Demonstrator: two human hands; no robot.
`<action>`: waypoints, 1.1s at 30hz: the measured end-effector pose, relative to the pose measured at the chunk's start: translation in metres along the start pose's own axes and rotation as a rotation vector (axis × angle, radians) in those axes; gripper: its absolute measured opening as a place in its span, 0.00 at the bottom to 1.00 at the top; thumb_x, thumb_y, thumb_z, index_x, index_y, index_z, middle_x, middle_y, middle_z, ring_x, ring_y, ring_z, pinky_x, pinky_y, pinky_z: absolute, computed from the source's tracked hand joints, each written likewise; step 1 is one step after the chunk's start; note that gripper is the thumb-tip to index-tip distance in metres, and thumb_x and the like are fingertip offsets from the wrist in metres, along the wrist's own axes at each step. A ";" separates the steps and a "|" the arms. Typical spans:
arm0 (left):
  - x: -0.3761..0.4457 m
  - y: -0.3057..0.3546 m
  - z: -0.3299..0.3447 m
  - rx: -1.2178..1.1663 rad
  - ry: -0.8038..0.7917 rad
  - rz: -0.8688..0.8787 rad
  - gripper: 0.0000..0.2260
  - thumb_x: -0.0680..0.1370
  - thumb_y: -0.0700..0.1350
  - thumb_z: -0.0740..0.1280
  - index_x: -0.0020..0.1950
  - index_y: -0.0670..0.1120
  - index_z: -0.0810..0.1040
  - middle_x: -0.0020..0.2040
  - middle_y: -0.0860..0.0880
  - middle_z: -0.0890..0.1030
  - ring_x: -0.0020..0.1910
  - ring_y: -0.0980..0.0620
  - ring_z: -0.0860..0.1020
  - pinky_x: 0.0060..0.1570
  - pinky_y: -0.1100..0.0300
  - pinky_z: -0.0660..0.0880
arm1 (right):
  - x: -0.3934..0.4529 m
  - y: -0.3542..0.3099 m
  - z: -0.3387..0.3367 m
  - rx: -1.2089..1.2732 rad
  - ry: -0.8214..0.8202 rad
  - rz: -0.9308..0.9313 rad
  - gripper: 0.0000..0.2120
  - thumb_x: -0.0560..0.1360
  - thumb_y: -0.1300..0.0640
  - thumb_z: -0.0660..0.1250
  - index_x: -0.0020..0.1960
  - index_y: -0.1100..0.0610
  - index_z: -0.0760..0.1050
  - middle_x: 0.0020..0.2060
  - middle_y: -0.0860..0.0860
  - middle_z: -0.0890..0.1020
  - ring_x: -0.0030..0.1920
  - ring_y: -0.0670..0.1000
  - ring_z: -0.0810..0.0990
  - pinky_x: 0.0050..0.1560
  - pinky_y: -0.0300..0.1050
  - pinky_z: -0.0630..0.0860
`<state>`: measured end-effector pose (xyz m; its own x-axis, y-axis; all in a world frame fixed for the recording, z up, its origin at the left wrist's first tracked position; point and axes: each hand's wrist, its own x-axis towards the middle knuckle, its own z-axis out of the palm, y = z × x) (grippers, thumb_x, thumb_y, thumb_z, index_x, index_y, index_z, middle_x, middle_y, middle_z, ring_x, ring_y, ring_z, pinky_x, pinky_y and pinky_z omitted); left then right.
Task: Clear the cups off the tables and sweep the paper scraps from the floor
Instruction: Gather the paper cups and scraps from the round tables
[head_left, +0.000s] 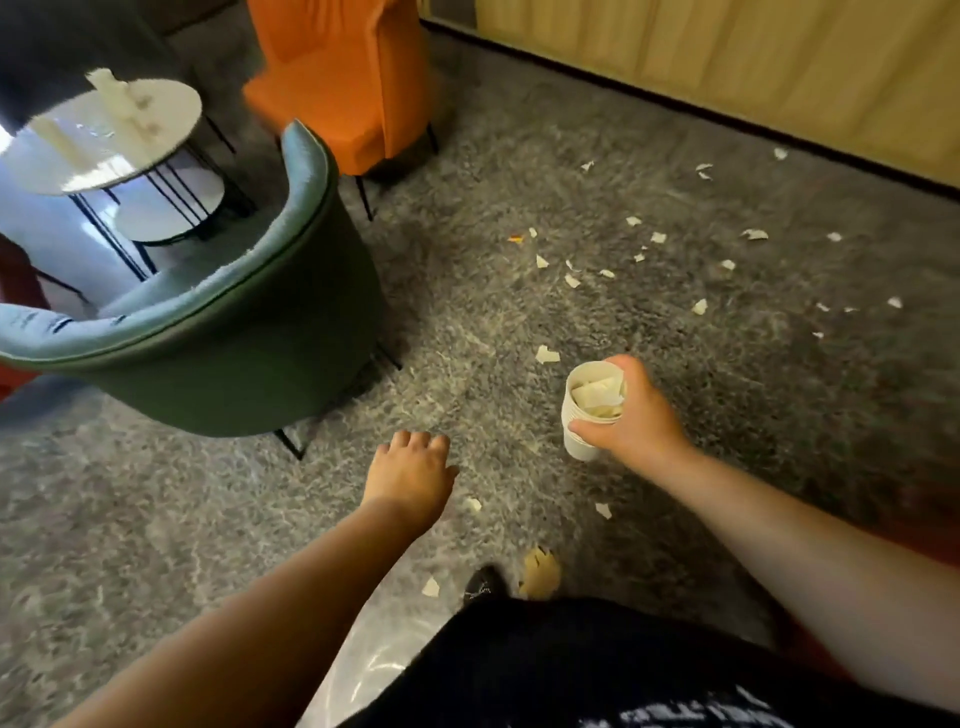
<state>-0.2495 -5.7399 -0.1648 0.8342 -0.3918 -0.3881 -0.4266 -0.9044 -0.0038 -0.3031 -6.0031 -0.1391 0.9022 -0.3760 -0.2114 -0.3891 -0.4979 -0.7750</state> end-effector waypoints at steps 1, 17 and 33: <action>0.016 -0.008 -0.009 0.006 -0.007 0.028 0.21 0.82 0.58 0.55 0.72 0.50 0.67 0.70 0.47 0.71 0.70 0.44 0.66 0.66 0.49 0.66 | 0.011 -0.008 0.003 0.002 0.017 0.008 0.34 0.62 0.52 0.80 0.62 0.47 0.65 0.53 0.48 0.77 0.51 0.52 0.78 0.48 0.44 0.73; 0.260 -0.067 -0.086 -0.096 -0.035 0.034 0.23 0.82 0.59 0.54 0.74 0.51 0.65 0.72 0.48 0.70 0.72 0.45 0.65 0.68 0.49 0.64 | 0.253 -0.074 0.030 0.054 -0.004 -0.007 0.33 0.62 0.54 0.80 0.59 0.45 0.64 0.51 0.45 0.76 0.50 0.47 0.77 0.46 0.37 0.71; 0.520 -0.111 -0.215 -0.249 -0.018 -0.150 0.23 0.82 0.58 0.55 0.75 0.51 0.64 0.75 0.48 0.67 0.75 0.45 0.62 0.72 0.48 0.59 | 0.587 -0.183 0.033 -0.085 -0.284 -0.191 0.35 0.63 0.53 0.80 0.65 0.50 0.66 0.50 0.46 0.76 0.47 0.46 0.76 0.39 0.31 0.68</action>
<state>0.3072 -5.8795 -0.1677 0.8744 -0.2494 -0.4162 -0.1981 -0.9665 0.1631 0.3036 -6.1071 -0.1408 0.9712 -0.0433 -0.2342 -0.2119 -0.6060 -0.7667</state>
